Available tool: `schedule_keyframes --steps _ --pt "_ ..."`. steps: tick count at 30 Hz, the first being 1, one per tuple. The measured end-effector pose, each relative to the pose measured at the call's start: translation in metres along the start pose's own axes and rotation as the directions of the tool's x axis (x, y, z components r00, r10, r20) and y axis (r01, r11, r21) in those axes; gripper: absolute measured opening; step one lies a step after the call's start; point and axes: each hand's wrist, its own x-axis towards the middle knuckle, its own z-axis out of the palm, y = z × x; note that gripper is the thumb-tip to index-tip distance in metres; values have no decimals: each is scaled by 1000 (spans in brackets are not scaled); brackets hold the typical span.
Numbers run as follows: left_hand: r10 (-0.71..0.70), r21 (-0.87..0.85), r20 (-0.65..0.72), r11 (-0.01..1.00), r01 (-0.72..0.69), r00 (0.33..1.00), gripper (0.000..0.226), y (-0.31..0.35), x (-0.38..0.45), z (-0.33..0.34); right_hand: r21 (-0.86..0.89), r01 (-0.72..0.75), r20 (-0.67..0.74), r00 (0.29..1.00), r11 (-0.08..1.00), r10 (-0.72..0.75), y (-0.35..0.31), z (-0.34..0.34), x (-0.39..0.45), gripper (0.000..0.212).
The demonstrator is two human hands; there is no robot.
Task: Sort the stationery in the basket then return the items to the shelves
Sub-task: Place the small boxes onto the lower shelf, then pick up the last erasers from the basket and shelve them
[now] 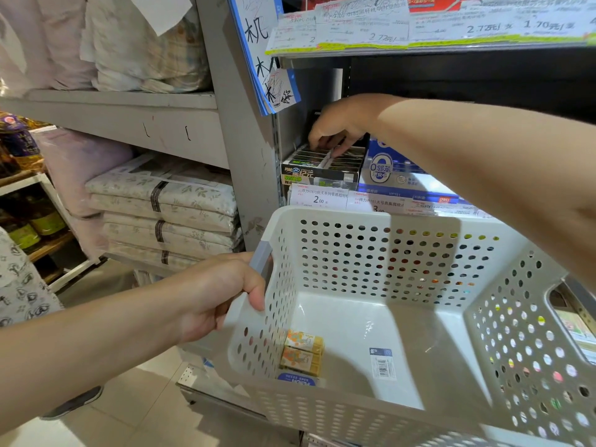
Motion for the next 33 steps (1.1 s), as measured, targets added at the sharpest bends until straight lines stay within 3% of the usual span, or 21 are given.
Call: schedule_keyframes --steps 3,8,14,17,19,23,27,30,33 --pt "-2 3 1 1000 2 1000 73 -2 0 -1 -8 -8 27 1000 1000 8 0 0 0 19" --pt "-14 14 2 1000 14 1000 67 0 2 -1 -89 50 29 998 995 -48 4 -1 2 46" --pt "-36 21 -7 999 36 999 56 0 4 -1 -159 212 11 977 964 -213 14 -8 -6 44" --pt "-37 14 -3 999 38 999 63 1 5 0 -247 249 7 967 936 -256 17 -10 -19 44" --pt "-30 27 -4 999 30 1000 64 1 5 0 -325 255 -88 950 910 -298 18 -6 -24 41" --pt "-28 41 8 999 28 1000 49 0 4 2 -219 347 -359 840 912 -406 24 -1 -45 40" --pt "-21 34 7 999 21 1000 49 0 2 3 -121 536 -571 651 836 -500 45 16 -89 14" --pt "-19 37 18 999 18 1000 50 -2 0 3 -87 653 -526 611 752 -591 63 39 -137 13" --pt "-16 23 24 1000 15 1000 53 2 -2 6 -101 665 -336 677 740 -655 75 61 -171 24"
